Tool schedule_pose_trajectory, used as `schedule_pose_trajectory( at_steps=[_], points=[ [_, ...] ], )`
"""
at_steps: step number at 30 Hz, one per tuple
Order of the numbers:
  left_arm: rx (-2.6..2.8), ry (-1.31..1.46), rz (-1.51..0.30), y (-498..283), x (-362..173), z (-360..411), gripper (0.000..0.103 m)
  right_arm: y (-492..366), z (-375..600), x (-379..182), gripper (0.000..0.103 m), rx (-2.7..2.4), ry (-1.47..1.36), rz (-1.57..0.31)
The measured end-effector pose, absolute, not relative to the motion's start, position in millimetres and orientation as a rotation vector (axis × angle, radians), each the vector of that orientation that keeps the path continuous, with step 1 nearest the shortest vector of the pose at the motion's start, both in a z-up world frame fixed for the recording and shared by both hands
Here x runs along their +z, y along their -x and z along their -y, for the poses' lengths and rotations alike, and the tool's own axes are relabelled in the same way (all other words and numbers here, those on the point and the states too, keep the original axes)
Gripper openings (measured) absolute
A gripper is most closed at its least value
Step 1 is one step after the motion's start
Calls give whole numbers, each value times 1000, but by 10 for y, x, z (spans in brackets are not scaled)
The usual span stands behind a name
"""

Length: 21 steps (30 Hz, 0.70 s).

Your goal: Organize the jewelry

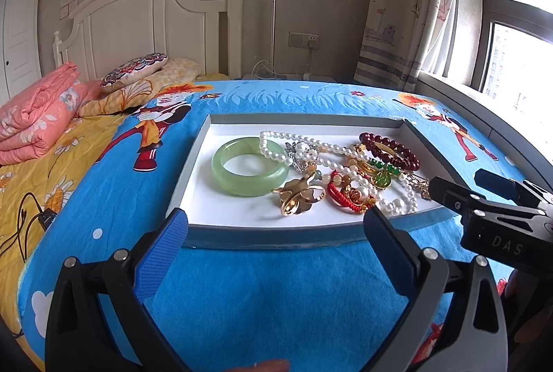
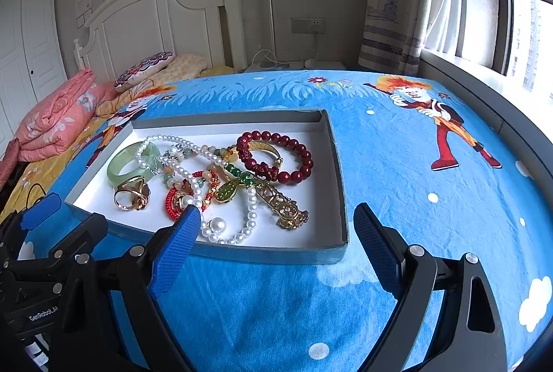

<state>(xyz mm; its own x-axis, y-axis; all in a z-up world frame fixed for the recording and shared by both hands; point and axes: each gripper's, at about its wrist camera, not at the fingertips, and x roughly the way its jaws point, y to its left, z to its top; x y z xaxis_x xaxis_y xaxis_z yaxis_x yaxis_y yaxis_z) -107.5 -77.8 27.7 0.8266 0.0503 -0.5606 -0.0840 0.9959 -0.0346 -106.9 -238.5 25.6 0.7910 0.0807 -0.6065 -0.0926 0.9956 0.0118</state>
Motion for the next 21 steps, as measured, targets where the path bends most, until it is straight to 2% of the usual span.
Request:
schedule_pose_trajectory(
  at_steps=[21],
  points=[
    [74,58,-597,1073,276,776,101,1078,2391,257,86,94,21,-653]
  ],
)
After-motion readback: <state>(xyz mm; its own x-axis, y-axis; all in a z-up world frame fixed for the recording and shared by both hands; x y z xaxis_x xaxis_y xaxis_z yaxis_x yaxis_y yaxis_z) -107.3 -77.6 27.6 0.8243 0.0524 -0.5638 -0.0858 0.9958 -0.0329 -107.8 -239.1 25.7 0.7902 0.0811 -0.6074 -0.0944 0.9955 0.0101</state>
